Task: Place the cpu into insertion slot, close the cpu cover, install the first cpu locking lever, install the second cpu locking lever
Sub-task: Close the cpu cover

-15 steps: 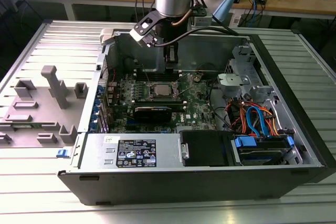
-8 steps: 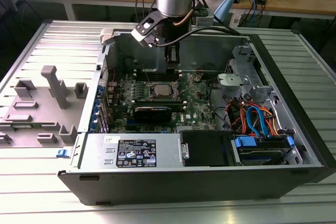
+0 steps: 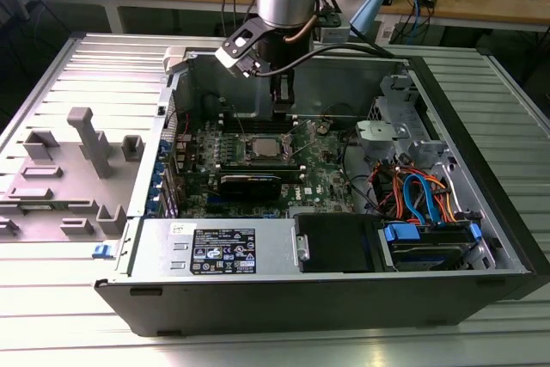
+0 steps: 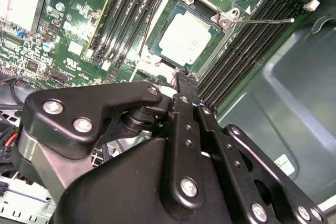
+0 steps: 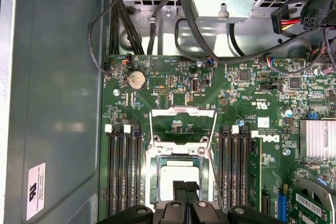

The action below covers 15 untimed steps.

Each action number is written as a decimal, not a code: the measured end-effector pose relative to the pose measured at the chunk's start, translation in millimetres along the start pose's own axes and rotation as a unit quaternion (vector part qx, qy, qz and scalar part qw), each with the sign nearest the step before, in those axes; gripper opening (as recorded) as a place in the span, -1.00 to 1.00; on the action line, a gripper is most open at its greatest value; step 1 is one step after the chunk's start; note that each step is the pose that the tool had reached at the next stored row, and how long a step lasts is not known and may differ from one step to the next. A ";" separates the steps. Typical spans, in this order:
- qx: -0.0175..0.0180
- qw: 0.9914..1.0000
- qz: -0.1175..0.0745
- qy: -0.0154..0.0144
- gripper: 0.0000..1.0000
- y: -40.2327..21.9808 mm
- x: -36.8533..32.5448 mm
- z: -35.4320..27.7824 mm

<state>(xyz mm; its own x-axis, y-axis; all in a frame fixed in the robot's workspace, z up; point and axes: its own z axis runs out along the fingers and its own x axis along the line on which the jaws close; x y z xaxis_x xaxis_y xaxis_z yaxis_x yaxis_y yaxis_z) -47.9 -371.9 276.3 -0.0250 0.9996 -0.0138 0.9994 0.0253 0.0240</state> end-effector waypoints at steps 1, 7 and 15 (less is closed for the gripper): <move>0.000 1.000 0.000 0.000 -0.79 0.1 0.0 0.0; 0.000 1.000 0.000 0.000 -0.79 16.1 0.3 0.4; 0.001 1.000 -0.002 0.000 -0.79 40.0 0.9 1.4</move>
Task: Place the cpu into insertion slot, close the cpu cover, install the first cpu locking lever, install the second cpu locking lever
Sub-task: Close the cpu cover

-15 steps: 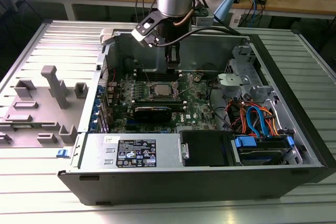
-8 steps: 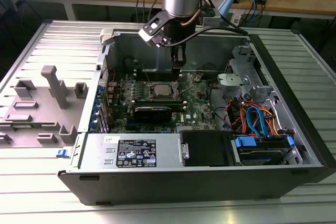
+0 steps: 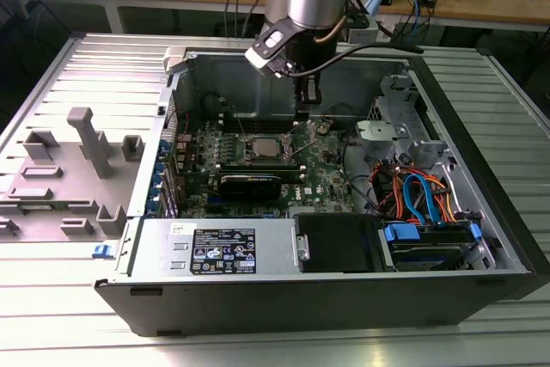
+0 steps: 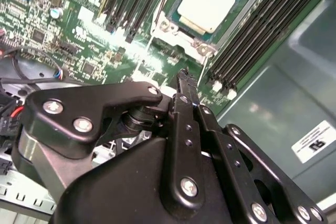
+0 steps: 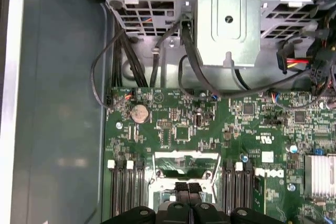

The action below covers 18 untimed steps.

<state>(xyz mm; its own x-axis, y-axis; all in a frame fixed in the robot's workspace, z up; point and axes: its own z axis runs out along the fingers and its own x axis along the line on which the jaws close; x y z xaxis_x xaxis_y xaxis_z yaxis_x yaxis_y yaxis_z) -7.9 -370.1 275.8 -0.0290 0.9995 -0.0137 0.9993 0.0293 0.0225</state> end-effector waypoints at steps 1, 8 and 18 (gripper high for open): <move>0.000 1.000 0.000 0.000 -0.79 3.8 0.0 0.1; 0.000 1.000 -0.001 0.000 -0.79 14.1 -0.1 0.5; 0.000 1.000 -0.001 0.000 -0.79 14.6 -0.2 0.6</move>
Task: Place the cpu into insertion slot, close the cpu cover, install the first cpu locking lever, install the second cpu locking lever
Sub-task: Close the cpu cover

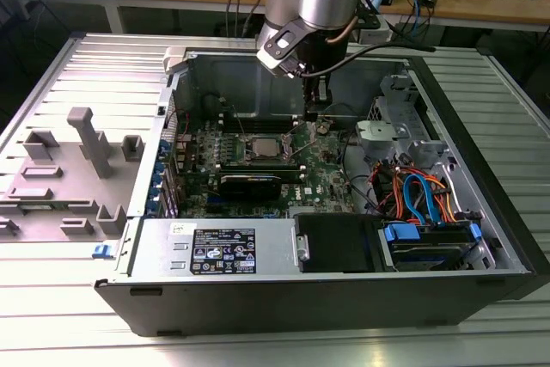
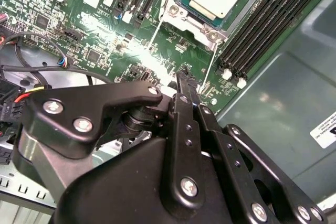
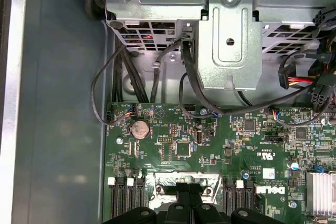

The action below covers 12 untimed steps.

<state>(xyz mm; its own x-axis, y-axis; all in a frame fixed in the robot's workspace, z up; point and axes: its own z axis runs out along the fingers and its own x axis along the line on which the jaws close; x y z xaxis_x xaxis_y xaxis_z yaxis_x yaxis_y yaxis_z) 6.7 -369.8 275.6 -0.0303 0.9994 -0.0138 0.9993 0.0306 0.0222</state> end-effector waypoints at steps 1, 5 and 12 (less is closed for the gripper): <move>0.000 1.000 0.000 0.000 -0.79 0.2 0.0 0.1; 0.000 1.000 0.000 0.000 -0.79 6.9 -0.2 1.8; 0.000 1.000 -0.013 -0.003 -0.79 20.9 -0.5 10.6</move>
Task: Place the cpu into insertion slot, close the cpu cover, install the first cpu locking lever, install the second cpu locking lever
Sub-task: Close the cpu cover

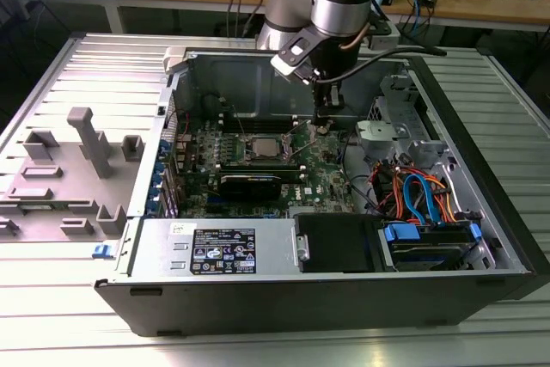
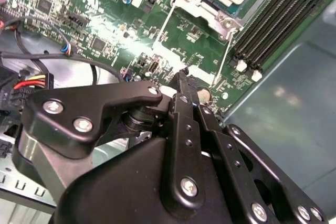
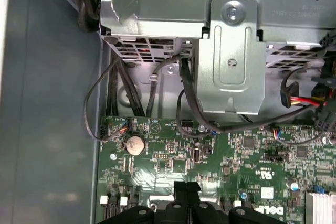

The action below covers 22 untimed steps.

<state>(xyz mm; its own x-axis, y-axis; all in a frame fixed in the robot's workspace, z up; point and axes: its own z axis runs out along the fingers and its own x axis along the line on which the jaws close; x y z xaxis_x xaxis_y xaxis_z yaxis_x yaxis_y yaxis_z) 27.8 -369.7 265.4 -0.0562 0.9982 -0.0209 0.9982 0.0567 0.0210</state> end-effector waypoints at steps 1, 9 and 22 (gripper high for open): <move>0.000 1.000 -0.001 0.000 -0.79 1.9 0.0 1.3; 0.003 1.000 -0.007 0.000 -0.79 5.6 0.7 15.4; 0.006 1.000 -0.007 0.000 -0.79 12.5 1.0 18.0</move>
<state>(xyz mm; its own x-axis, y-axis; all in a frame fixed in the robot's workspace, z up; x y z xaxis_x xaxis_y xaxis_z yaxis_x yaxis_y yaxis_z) 40.6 -368.4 247.7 -0.0693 0.9974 -0.0216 0.9976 0.0695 0.0078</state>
